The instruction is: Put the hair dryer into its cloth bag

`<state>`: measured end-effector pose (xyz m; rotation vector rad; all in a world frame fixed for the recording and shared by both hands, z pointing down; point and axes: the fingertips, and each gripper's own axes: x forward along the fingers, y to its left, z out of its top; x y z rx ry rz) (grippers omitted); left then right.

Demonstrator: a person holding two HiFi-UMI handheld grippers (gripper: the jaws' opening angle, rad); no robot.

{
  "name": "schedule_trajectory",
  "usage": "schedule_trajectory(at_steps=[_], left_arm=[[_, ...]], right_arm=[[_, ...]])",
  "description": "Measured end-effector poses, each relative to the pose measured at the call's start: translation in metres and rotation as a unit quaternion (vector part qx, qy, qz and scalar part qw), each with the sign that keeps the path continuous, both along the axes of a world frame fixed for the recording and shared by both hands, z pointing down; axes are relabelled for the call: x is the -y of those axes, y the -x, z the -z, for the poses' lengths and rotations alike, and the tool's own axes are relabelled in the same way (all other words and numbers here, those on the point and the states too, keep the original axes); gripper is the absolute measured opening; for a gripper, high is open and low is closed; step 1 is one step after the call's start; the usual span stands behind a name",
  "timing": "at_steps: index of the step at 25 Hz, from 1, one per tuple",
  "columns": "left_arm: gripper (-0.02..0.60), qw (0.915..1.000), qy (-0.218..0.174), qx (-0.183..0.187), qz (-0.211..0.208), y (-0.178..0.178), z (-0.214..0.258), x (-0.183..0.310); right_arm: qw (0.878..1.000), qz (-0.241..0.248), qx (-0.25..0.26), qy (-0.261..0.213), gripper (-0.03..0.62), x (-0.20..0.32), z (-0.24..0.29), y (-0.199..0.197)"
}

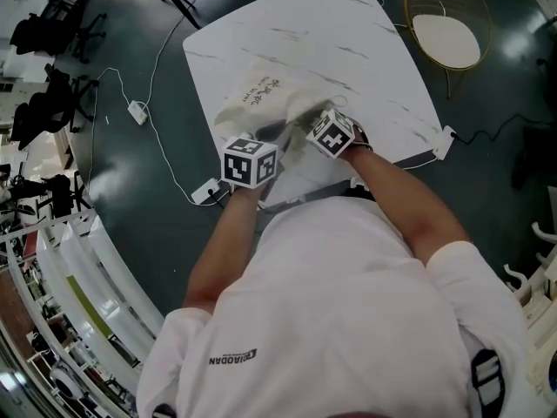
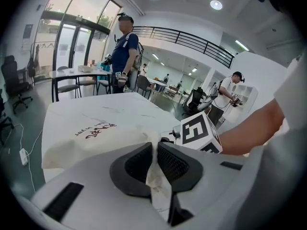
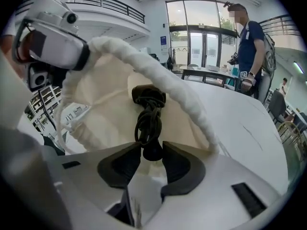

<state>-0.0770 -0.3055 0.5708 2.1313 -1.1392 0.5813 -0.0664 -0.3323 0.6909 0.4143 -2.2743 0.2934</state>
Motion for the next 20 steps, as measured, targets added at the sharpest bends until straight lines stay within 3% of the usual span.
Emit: schedule_trajectory(at_steps=[6,11,15,20], left_arm=[[0.058,0.9998,0.018,-0.007,0.002,0.005,-0.012,-0.008],[0.061,0.9998,0.017,-0.004,-0.007,0.006,-0.017,-0.015],[0.064,0.9992,0.025,0.008,-0.031,0.003,-0.03,-0.021],[0.067,0.997,0.045,0.024,-0.059,-0.006,-0.059,-0.028]], right_arm=[[0.999,0.016,-0.043,0.026,0.166,-0.004,-0.022,0.003],[0.999,0.023,-0.012,0.022,0.206,-0.017,0.002,-0.004],[0.999,-0.01,0.028,0.018,0.195,-0.035,0.025,-0.039],[0.995,-0.081,0.038,0.039,0.175,-0.057,0.038,-0.1]])
